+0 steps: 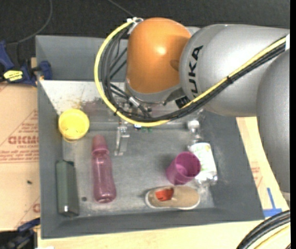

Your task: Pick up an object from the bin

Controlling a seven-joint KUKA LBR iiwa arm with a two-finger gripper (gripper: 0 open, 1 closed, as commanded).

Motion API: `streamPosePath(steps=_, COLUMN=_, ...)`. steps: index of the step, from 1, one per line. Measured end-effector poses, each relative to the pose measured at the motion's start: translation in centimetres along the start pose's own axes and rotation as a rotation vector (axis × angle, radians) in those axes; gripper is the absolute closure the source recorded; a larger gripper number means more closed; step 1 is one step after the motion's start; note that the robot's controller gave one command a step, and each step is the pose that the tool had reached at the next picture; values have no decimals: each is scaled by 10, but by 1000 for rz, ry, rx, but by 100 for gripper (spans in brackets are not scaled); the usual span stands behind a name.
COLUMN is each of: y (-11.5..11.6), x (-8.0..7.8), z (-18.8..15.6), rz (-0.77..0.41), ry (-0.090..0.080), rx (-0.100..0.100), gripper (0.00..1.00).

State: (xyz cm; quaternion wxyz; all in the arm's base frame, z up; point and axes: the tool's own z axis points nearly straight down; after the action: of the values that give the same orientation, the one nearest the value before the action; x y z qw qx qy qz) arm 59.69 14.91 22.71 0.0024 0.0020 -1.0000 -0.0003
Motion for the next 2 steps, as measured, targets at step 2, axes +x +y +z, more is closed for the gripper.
streamPosePath(steps=2, y=4, x=-13, z=97, rz=-237, ry=-8, rx=0, gripper=0)
